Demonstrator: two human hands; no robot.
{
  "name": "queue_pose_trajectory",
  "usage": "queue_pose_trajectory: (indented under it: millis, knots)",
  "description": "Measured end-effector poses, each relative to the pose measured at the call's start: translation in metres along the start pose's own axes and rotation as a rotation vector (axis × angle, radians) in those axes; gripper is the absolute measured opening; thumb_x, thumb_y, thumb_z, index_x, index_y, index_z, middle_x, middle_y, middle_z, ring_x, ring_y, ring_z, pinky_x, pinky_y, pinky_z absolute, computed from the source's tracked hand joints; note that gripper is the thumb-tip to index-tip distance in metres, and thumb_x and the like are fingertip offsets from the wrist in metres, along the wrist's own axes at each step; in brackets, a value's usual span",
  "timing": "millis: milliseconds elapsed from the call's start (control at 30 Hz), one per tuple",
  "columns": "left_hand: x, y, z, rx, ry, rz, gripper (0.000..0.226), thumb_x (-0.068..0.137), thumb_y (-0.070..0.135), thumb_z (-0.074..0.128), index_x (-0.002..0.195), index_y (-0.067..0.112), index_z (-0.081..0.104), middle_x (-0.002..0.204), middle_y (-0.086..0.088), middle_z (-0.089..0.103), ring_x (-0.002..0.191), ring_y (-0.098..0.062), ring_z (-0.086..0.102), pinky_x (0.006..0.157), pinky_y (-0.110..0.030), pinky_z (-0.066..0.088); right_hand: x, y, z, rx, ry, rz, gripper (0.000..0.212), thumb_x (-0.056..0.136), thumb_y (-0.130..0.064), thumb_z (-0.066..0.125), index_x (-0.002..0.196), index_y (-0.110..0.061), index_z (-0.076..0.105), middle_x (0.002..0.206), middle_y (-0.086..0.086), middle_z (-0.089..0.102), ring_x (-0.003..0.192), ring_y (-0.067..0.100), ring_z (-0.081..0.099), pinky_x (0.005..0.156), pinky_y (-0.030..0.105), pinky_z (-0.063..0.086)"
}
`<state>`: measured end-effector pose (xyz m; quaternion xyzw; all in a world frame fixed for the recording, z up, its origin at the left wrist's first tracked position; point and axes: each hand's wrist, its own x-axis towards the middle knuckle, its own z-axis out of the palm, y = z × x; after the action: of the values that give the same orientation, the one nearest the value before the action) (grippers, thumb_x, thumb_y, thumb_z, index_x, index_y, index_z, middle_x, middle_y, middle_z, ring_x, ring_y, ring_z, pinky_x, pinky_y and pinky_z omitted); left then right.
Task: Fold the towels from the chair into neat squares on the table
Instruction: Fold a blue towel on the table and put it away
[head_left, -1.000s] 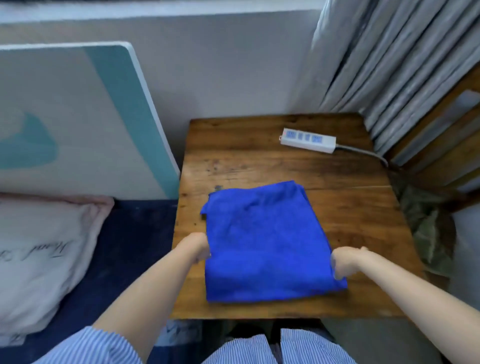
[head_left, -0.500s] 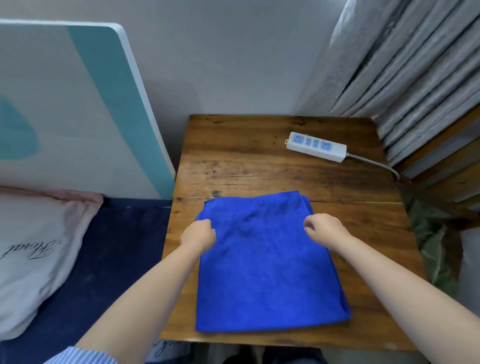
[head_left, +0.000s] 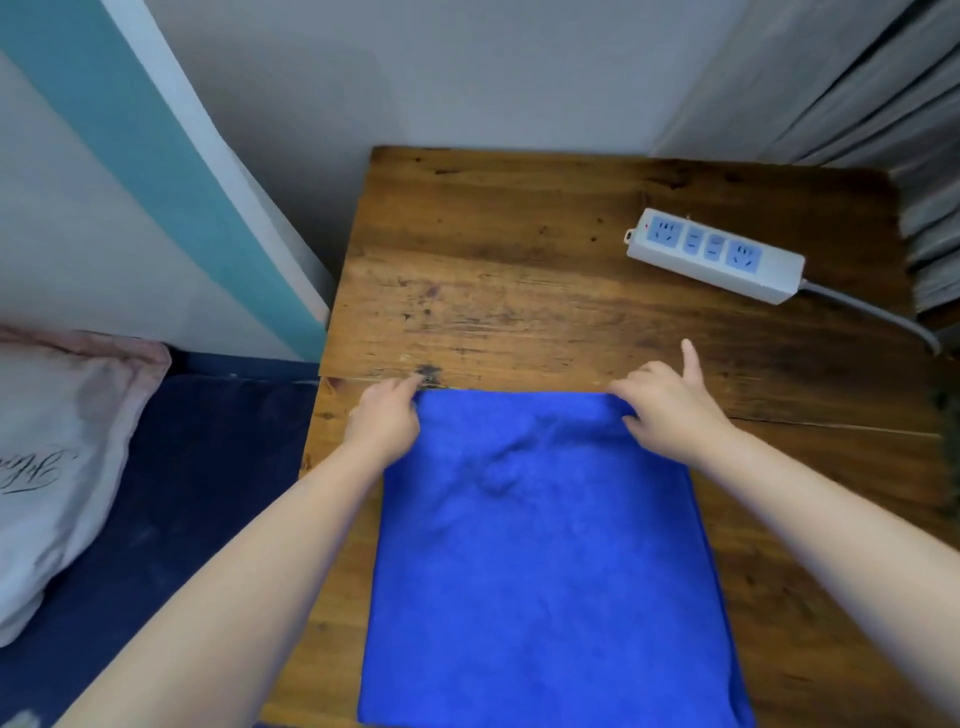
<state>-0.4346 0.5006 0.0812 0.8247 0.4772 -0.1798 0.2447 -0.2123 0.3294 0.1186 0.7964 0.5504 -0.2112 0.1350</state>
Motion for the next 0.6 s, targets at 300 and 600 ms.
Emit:
queue_pose_trajectory:
  millis: [300,600]
  knots:
    - [-0.033,-0.006,-0.013,-0.308,0.013,0.181,0.019,0.094,0.006,0.046,0.081,0.016,0.057,0.078,-0.001,0.055,0.077,-0.013,0.053,0.064,-0.02,0.033,-0.019,0.029,0.006,0.242,0.065,-0.233,0.011,0.08,-0.002,0.056,0.081,-0.001,0.067,0.078,0.016,0.067,0.077,0.034,0.063,0.065,0.036,0.048]
    - [-0.02,0.029,-0.008,-0.24,0.123,0.132,0.022,0.096,0.014,0.043,0.104,0.002,0.06,0.105,-0.013,0.06,0.104,-0.027,0.053,0.081,-0.03,0.037,-0.02,0.036,-0.009,-0.122,-0.18,0.066,0.015,0.087,-0.017,0.043,0.08,-0.02,0.056,0.079,-0.004,0.047,0.099,0.022,0.054,0.075,0.032,0.026]
